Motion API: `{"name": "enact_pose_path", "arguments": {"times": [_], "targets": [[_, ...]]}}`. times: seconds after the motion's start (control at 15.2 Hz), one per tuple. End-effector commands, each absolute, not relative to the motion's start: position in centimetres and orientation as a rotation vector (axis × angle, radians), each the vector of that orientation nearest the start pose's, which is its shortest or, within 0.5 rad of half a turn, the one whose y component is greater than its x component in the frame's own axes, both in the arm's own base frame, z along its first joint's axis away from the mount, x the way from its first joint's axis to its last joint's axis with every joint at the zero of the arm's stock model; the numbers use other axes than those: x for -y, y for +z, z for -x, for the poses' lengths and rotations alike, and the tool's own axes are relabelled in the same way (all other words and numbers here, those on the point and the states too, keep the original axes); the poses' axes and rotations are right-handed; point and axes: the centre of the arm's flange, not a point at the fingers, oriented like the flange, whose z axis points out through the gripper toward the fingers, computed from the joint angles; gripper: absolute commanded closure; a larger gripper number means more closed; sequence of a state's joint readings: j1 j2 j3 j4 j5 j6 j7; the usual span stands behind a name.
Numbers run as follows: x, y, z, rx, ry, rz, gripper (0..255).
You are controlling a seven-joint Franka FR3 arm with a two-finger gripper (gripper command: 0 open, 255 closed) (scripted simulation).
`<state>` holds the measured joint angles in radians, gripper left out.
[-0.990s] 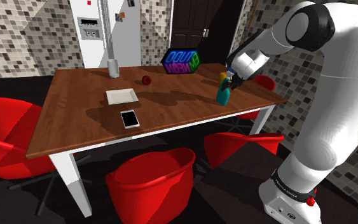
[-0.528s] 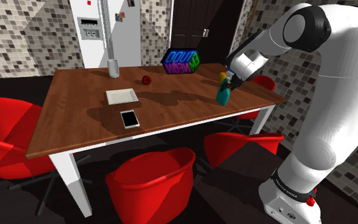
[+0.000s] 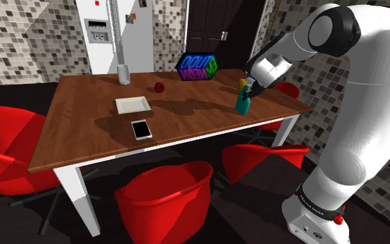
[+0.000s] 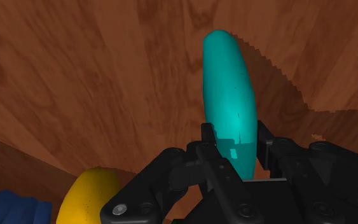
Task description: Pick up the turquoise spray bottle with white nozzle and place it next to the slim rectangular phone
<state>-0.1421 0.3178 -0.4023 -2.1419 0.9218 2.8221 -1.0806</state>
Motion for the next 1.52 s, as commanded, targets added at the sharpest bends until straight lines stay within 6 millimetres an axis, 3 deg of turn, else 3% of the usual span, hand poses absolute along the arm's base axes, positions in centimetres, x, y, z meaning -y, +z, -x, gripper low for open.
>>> {"name": "enact_pose_path", "arguments": {"times": [0.0, 0.13, 1.45], "targets": [[33.4, 29.9, -48.7, -0.377, -0.81, 3.067, 255], [33.4, 29.9, -48.7, -0.377, -0.81, 3.067, 255], [33.4, 40.5, -48.7, -0.377, -0.81, 3.067, 255]]}}
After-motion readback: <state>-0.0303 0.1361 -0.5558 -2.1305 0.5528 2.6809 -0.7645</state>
